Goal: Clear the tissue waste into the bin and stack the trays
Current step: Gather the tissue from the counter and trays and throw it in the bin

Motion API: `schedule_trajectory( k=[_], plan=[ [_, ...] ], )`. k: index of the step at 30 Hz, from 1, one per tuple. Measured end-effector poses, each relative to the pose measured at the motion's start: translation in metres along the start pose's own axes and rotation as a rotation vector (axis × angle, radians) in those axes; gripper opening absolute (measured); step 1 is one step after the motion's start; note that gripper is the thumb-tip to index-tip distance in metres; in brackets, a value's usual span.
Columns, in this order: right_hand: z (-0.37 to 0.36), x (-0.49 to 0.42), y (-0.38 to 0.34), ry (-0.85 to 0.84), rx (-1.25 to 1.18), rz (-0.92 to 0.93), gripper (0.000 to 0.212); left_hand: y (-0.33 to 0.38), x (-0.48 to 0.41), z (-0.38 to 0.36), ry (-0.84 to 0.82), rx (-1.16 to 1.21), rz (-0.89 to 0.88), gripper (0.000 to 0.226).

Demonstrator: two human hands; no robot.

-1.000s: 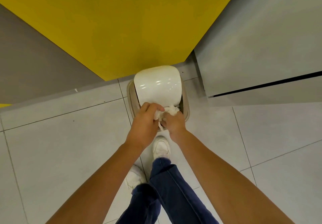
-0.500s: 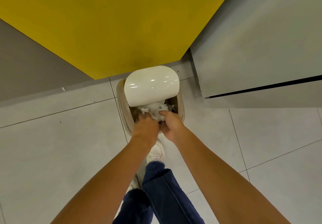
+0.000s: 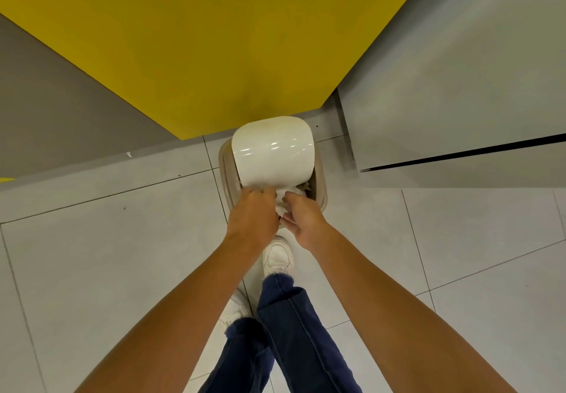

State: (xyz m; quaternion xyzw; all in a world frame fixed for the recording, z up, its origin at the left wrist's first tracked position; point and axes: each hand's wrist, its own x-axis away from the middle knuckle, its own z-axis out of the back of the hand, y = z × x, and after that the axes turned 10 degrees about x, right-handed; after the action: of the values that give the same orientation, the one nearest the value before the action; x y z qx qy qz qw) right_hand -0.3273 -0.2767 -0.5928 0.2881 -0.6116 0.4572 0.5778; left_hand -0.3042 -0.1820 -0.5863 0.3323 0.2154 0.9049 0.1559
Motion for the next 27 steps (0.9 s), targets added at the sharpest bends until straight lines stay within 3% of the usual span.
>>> schedule_trajectory(
  k=[4, 9, 13, 27],
  plan=[
    [-0.002, 0.043, -0.012, 0.016, 0.134, 0.049, 0.031, 0.006, 0.023, 0.034, 0.092, 0.253, 0.074, 0.034],
    [-0.002, 0.112, -0.026, 0.052, 0.381, 0.243, 0.031, 0.029, 0.062, 0.093, 0.113, 0.432, 0.112, 0.034],
    [-0.005, 0.172, -0.048, 0.117, 0.555, 0.395, 0.033, 0.053, 0.096, 0.145, 0.146, 0.458, 0.097, 0.034],
    [-0.03, 0.392, -0.116, 0.158, 0.757, 0.865, 0.026, 0.11, 0.23, 0.321, 0.381, 0.465, -0.065, 0.036]
  ],
)
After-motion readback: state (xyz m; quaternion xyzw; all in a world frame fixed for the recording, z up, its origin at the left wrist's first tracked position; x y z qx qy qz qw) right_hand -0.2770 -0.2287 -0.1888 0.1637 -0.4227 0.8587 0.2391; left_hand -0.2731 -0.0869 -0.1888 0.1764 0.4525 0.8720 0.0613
